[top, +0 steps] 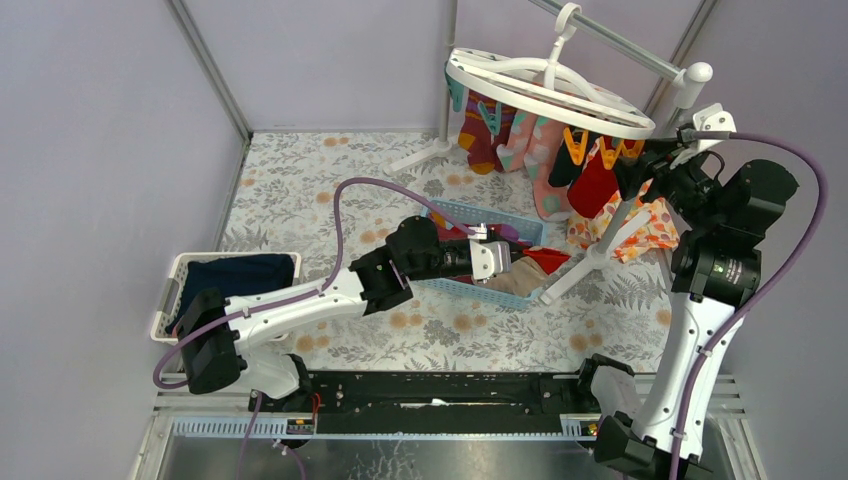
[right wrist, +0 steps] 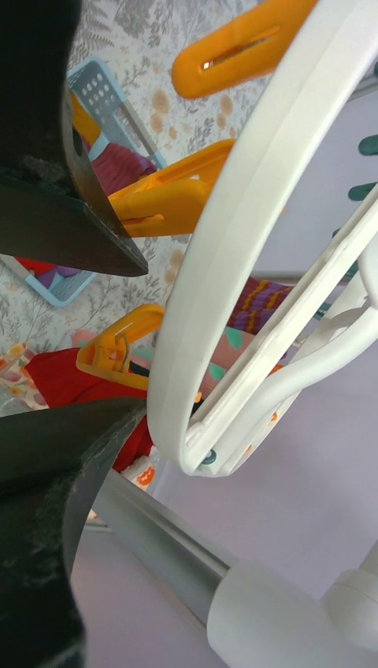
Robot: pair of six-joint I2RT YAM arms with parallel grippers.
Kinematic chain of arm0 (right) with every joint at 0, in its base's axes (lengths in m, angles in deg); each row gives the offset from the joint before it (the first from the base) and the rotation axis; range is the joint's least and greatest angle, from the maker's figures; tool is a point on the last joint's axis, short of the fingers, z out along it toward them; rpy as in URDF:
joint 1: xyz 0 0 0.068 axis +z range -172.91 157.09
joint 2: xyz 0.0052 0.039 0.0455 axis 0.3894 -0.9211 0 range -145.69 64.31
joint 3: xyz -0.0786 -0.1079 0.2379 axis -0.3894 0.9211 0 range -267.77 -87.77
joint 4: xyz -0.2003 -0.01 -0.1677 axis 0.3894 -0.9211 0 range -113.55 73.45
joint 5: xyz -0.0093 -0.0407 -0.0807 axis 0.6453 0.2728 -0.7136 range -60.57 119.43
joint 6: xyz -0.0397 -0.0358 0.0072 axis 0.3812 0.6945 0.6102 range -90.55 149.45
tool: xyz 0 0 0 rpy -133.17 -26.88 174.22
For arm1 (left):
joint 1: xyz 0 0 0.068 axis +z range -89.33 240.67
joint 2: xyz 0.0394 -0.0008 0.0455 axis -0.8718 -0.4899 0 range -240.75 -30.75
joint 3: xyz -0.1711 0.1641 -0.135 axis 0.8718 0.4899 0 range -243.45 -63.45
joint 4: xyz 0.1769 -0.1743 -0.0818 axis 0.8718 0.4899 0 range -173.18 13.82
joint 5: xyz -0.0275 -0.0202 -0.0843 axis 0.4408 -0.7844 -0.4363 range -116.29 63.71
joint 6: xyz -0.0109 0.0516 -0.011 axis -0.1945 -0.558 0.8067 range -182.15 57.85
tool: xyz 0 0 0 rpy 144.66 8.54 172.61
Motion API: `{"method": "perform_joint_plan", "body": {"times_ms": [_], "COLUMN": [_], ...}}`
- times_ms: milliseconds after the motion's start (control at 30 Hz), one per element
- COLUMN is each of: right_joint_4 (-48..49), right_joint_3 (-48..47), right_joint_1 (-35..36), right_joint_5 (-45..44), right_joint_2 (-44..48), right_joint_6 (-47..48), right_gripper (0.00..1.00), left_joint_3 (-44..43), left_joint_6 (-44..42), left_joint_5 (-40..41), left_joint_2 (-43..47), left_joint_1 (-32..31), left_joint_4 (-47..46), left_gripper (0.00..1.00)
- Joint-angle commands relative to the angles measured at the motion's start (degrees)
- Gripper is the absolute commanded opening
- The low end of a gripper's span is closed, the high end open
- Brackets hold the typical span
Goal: Clip the socks to the hanger
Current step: Open the clamp at the hanger.
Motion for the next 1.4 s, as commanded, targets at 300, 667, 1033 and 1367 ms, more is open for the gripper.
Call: {"method": "perform_joint_plan", "body": {"times_ms": [300,667,1033,1367], "right_joint_4": [9.71,10.29,8.80,7.65], "right_joint_3": [2.44,2.35,2.08,2.08], "right_joint_1": [-0.47,-0.52,-0.52,-0.52], "right_joint_5": [1.97,2.27,2.98,4.18], "right_joint_2": [0.22,-0.05,0.21,0.26], "right_joint_6": [-9.58,-10.41,-9.99,-9.96], "right_gripper": [0.58,0.42,0.27,0.22], "left_joint_3": [0.51,0.01,-1.70,-11.83], "left_joint_6": [0.42,0.81,2.15,0.29], "left_joint_5": [-1.69,-2.44,-1.82,5.41], "left_joint_2": [0.68,0.18,-2.67,-14.89], "left_joint_1": [0.23,0.31,0.27,1.67], "left_joint_4": [-1.03,-0.55,-2.42,-8.98], "left_gripper": [0.00,0.00,0.00,0.00]}}
